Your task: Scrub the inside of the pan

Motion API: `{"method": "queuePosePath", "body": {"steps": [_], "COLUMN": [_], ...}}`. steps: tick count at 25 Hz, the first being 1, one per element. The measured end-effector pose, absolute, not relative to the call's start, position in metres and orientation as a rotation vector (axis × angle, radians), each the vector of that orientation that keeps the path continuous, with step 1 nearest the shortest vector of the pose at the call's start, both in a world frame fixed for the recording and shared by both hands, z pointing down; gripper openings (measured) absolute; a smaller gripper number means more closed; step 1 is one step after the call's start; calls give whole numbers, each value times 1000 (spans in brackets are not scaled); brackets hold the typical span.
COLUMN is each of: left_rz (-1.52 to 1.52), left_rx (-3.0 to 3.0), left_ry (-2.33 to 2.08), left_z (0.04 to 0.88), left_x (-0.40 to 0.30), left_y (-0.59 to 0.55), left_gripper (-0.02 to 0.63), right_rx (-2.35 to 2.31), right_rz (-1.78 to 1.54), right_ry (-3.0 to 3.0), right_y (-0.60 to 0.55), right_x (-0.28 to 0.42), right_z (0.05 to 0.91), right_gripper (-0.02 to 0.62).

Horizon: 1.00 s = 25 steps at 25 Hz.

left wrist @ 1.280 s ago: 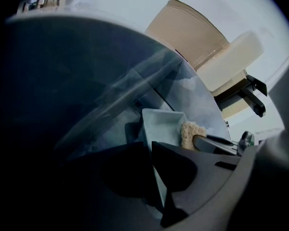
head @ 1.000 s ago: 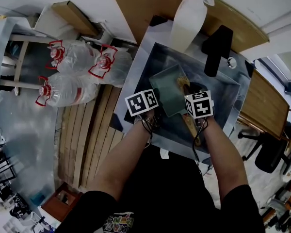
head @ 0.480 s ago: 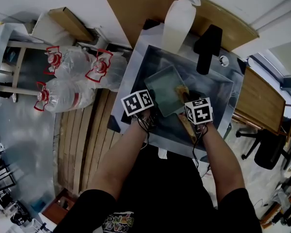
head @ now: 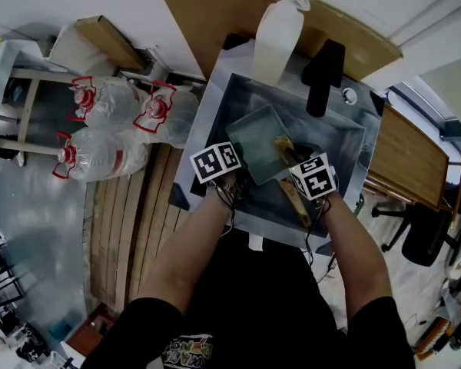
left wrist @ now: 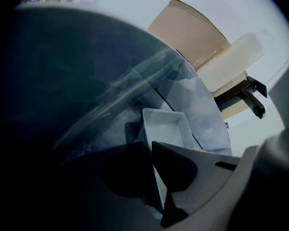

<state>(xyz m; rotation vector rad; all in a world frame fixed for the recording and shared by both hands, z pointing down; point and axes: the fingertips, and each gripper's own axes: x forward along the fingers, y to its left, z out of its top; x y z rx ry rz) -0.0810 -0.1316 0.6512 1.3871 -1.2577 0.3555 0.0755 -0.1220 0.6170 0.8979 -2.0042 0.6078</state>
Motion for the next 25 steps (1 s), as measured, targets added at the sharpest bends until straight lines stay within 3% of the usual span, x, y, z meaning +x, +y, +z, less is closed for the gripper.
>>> {"method": "queuePosePath", "body": {"steps": [13, 25], "left_rz": [354, 345], "left_rx": [1386, 1380], "left_ry": [-1258, -1255], "left_z": [651, 653], "left_x": [-80, -80], "left_y": [-132, -132], "left_gripper": [61, 61], "right_rx": [132, -158], "right_rz": [-348, -370], "right_ry": [-1898, -1844], "right_y": [-79, -45], "right_x": [52, 34], "right_z": [613, 624], "right_gripper": [67, 58]}}
